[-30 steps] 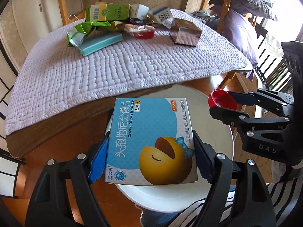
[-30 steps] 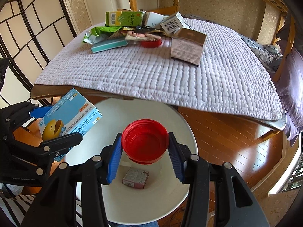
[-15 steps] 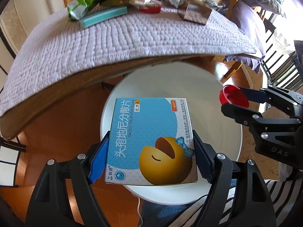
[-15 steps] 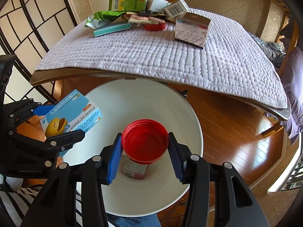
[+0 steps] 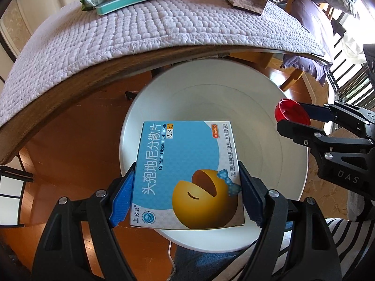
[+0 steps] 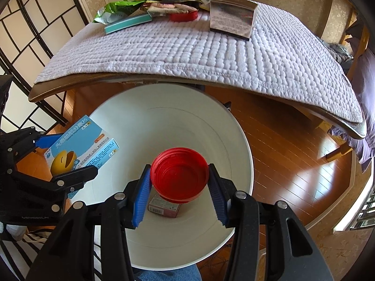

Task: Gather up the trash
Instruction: 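Carry the blue box and red cap over the white trash bin with both tools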

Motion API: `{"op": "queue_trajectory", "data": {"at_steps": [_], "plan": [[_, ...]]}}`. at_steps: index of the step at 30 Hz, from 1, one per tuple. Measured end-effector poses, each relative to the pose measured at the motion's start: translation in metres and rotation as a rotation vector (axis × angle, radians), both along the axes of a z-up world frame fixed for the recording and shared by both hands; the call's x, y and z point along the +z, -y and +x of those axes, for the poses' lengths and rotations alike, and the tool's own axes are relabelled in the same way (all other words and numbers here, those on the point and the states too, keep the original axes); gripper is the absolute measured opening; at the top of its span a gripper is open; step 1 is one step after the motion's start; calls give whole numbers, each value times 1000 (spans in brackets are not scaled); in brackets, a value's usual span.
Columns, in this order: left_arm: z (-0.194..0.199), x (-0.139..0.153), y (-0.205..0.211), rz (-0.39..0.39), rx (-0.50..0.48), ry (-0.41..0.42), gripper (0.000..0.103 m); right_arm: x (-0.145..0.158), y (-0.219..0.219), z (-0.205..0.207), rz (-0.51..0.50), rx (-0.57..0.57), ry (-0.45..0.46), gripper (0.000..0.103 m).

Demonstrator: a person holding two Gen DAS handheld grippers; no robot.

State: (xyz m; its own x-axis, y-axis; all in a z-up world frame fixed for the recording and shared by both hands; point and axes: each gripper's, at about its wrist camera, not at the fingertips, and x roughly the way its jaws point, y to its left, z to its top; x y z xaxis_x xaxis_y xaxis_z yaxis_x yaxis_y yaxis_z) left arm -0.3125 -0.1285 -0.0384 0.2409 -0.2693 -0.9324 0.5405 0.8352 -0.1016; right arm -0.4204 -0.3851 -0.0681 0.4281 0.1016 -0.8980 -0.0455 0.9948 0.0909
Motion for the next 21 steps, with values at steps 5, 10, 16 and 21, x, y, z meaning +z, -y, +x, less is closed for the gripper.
{"op": "queue_trajectory", "data": {"at_steps": [5,10,16,21], "plan": [[2,-5,4,14,1,5,80,-4,1,1,2,-9,-6,47],[7,-1,-2,13,11,12,80,-2,12,1,5,-34,2,47],[8,-2,-3,6,11,1,80,-1,15,0,5,-39,0,47],[6,-5,6,7,1,-1,80,-4,7,0,11,-25,-6,47]]}}
